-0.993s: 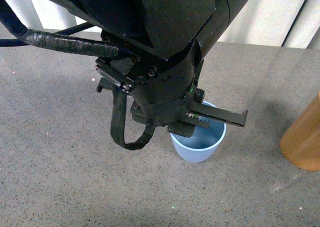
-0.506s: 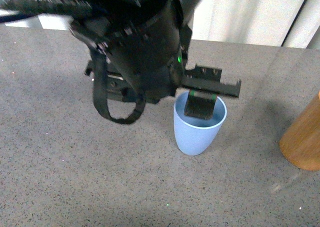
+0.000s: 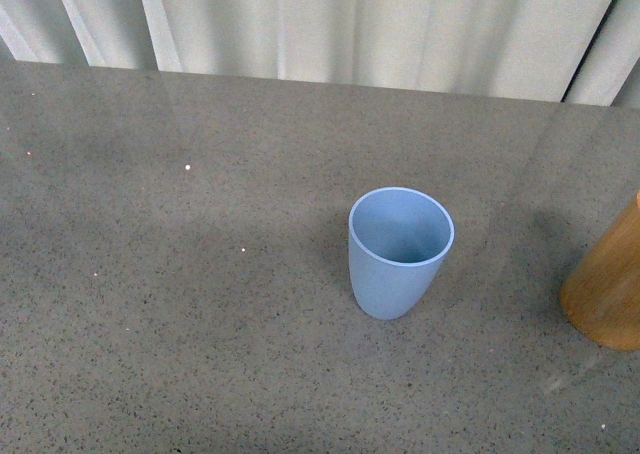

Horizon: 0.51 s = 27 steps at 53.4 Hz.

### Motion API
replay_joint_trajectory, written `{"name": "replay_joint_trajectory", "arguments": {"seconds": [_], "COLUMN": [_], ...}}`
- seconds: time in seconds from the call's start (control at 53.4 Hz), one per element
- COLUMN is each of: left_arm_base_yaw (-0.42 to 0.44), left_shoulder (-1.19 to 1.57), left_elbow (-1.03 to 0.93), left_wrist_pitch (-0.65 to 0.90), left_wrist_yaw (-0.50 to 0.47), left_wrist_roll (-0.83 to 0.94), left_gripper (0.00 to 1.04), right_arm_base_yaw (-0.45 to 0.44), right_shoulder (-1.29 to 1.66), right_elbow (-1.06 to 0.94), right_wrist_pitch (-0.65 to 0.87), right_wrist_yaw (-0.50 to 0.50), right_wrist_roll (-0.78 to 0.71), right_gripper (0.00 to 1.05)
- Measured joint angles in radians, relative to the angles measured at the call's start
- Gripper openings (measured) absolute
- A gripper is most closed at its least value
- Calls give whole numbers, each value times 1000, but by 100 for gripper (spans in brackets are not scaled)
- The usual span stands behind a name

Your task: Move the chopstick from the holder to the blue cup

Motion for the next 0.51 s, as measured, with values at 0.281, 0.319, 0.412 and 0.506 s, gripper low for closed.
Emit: {"name": "replay_joint_trajectory", "arguments": {"seconds": [0.281,0.319,0.412,0.506], "left_arm_base_yaw": [41,50,89,122], "left_shoulder": [-71,-79,-138,-194], "left_elbow": [-164,-209,-313,-368], "left_wrist_pitch": [213,309,475,489], "left_wrist_yaw": [56,73,113,136], "left_wrist_roll": [86,99,122,128], "left_gripper": [88,82,64,50], "right_arm_base_yaw": [0,0,0,0], "right_shoulder": [0,0,0,0], "right_elbow": [0,0,0,0], "right_wrist_pitch": [0,0,0,0], "right_wrist_yaw": [1,0,0,0], "right_wrist_roll": [0,0,0,0], "right_gripper": [95,95,95,95]}}
